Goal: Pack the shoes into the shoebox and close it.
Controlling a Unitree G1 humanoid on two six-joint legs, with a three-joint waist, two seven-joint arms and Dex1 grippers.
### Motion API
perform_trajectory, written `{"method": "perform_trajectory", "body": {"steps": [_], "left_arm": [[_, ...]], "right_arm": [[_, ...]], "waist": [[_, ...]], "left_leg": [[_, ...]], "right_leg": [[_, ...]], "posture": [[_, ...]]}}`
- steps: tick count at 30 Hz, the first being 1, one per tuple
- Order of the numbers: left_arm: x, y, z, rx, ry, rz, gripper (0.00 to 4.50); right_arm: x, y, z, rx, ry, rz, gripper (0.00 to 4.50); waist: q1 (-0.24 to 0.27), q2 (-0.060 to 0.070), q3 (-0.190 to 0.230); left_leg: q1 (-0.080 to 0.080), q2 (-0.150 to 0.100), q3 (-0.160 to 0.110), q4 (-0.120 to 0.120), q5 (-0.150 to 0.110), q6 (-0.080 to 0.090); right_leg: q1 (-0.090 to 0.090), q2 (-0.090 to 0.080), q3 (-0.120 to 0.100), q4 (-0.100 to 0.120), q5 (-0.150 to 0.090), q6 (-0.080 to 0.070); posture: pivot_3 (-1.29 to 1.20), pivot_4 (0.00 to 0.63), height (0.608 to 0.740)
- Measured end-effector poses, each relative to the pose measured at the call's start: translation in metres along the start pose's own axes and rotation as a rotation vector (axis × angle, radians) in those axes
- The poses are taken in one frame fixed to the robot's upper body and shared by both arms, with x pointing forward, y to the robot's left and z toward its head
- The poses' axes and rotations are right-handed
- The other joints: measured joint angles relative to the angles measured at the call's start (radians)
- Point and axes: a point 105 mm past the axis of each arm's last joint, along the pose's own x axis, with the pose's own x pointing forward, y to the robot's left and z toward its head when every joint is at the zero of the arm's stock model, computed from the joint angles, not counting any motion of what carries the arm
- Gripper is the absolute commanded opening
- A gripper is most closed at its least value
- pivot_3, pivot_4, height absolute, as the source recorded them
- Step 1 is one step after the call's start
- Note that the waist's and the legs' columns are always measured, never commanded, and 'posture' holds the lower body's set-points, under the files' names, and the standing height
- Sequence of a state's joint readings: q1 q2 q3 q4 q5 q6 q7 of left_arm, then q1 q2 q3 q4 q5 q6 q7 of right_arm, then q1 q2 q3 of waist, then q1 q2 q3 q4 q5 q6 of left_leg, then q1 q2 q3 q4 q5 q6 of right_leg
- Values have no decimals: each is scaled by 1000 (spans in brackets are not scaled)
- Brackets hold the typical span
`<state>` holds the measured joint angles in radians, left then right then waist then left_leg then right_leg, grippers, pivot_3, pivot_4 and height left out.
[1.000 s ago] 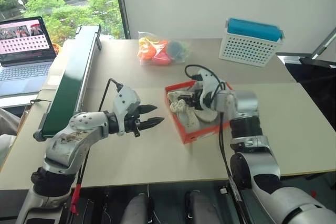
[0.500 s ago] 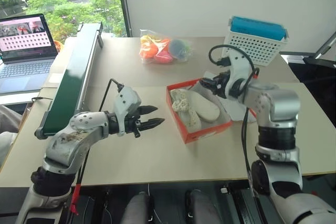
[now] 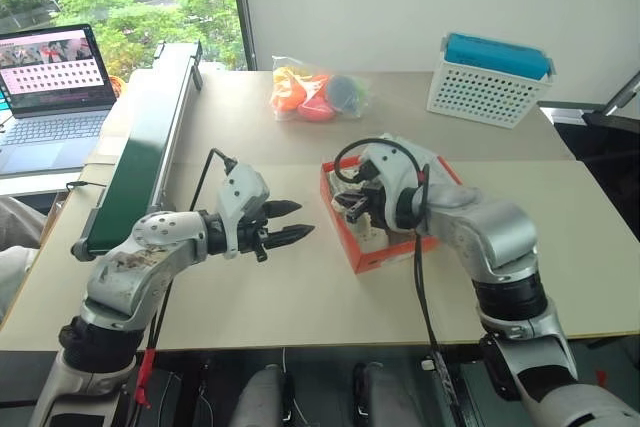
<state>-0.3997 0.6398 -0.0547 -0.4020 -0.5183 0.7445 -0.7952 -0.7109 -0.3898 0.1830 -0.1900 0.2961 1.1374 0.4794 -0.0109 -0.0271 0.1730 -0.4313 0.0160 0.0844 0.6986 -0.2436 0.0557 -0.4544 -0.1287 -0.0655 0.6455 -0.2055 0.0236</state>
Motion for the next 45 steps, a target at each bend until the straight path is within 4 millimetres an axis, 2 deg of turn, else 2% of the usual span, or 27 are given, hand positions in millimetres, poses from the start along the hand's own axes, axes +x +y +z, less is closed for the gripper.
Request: {"method": "perform_trajectory", "body": {"steps": [5,10,15,19,25,29,36,40,41,43,45], "left_arm": [[0,0,0,-2,1,5,2440],[0,0,0,-3,2,10,2440],[-2,0,1,-11,0,15,2440],[-3,1,2,-13,-2,17,2440],[-4,2,2,-12,-5,29,2440],[-5,3,3,-9,-6,32,2440],[-3,2,4,-6,-7,21,2440],[1,0,7,24,-17,-11,2440],[3,-1,7,37,-16,-19,2440],[7,-4,4,67,-15,-53,2440],[10,-5,0,77,-14,-71,2440]], "right_arm": [[10,-15,-15,6,27,-38,76],[19,-14,-24,-21,53,-20,76],[35,-5,-30,-63,95,6,76],[53,10,-35,-76,133,39,76],[50,10,-30,-92,129,41,76],[26,10,-11,-120,87,84,76],[-44,6,29,-226,20,179,76],[-73,5,47,-147,-64,209,76],[-79,-2,50,-96,-92,182,76],[-98,-37,48,75,-140,34,76],[-119,-70,28,253,-147,-142,76]], "waist": [[-2,0,0],[-2,0,0],[-2,0,0],[-3,0,0],[-4,0,0],[-3,0,0],[5,-1,0],[5,-1,0],[7,-1,0],[16,-1,0],[31,-1,0]], "left_leg": [[0,0,0,0,0,0],[1,0,0,1,0,0],[1,0,0,1,0,0],[1,0,0,1,1,-1],[1,0,0,1,1,-1],[0,0,0,2,1,-1],[0,0,-1,3,0,1],[0,0,-1,3,0,1],[0,0,0,3,0,1],[0,0,0,4,0,1],[-1,0,0,4,-1,2]], "right_leg": [[0,0,0,0,0,0],[1,0,0,0,0,0],[1,0,0,1,1,0],[1,0,0,1,1,0],[0,0,0,2,1,0],[0,0,0,1,1,0],[1,0,-1,1,1,0],[1,0,-1,1,1,0],[1,0,-1,1,1,0],[2,0,-1,1,1,0],[2,-1,-2,0,1,0]], "posture": [[0,150,699],[0,150,699],[0,150,699],[0,150,699],[0,150,699],[0,150,699],[0,150,699],[0,150,699],[0,150,699],[0,150,699],[0,150,699]]}}
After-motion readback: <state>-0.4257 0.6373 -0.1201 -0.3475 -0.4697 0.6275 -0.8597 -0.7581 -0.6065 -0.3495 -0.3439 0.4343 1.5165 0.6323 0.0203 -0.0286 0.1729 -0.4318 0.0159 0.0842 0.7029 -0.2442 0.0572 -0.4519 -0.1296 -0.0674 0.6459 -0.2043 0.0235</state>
